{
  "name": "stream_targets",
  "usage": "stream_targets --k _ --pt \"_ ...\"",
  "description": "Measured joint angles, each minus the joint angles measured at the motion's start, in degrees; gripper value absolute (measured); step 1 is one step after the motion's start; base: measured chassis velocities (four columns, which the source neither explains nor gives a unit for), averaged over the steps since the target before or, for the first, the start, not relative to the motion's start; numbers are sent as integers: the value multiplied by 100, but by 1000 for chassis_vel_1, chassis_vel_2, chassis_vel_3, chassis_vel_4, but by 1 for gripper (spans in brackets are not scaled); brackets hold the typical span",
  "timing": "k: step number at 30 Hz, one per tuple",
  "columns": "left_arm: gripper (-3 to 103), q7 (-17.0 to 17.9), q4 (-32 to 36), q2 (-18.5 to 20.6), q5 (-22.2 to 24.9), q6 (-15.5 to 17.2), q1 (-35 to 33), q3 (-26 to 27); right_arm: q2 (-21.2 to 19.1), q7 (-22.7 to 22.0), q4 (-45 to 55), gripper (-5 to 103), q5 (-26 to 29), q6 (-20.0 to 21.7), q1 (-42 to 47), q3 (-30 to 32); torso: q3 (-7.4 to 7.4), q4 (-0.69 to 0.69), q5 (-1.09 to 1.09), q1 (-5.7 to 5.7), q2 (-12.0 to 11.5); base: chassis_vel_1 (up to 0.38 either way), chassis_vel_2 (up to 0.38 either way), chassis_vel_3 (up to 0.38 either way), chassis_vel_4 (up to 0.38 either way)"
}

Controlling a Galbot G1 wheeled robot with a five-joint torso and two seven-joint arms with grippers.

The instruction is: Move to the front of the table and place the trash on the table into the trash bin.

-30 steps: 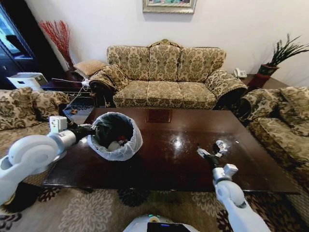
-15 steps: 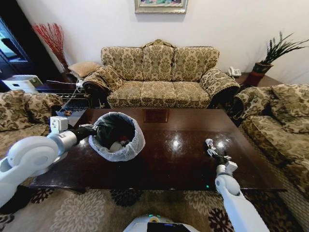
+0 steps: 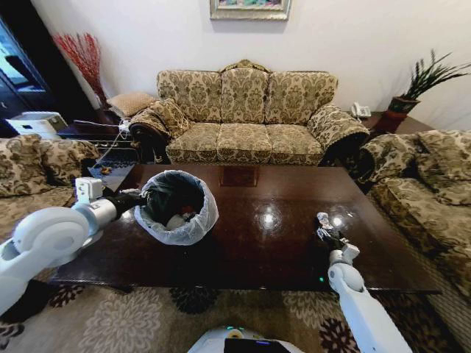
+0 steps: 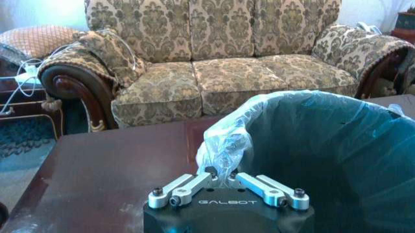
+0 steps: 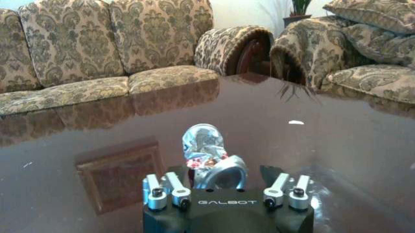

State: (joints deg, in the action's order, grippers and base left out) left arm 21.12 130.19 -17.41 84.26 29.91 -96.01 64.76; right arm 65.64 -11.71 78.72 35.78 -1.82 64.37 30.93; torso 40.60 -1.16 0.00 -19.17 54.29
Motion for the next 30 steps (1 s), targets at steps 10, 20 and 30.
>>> stream_targets --k 10,20,30 --pt "1 -23 1 -29 -1 -13 -1 -3 -16 98 -58 46 14 -4 -41 -31 0 0 -1 0 0 0 0 0 0" --pt "1 -32 19 -51 -1 -19 -21 -3 -34 351 1217 46 2 -264 326 76 0 2 0 0 0 0 0 0 0" --pt "1 9 168 56 31 -10 -62 -110 -373 1608 4775 46 187 725 -307 -1894 -1 -1 -3 1 1 0 0 0 0"
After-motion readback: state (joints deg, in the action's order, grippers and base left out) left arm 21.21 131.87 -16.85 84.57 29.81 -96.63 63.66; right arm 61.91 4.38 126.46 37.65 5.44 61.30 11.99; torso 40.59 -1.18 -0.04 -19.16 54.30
